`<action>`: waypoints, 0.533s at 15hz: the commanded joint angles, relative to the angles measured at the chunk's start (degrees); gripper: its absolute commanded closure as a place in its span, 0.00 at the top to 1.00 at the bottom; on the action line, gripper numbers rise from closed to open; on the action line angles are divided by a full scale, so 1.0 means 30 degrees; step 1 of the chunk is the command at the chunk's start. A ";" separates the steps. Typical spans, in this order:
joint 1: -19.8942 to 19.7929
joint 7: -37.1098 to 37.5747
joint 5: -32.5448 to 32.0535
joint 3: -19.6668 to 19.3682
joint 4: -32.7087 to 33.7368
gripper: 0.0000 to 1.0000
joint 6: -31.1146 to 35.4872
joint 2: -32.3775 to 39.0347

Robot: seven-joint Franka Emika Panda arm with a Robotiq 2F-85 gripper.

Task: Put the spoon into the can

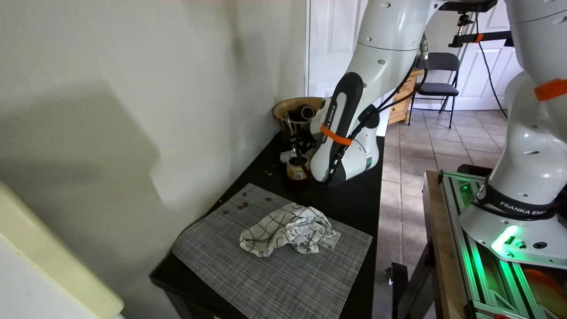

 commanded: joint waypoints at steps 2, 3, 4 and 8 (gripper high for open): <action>0.0308 -0.0647 0.2571 0.0526 0.1264 0.02 0.1908 0.1479; 0.0328 -0.0916 0.2971 0.0603 0.1459 0.02 0.2018 0.1679; 0.0357 -0.1153 0.3308 0.0656 0.1627 0.02 0.2025 0.1880; 0.0321 -0.1428 0.3852 0.0857 0.2488 0.02 0.2192 0.2692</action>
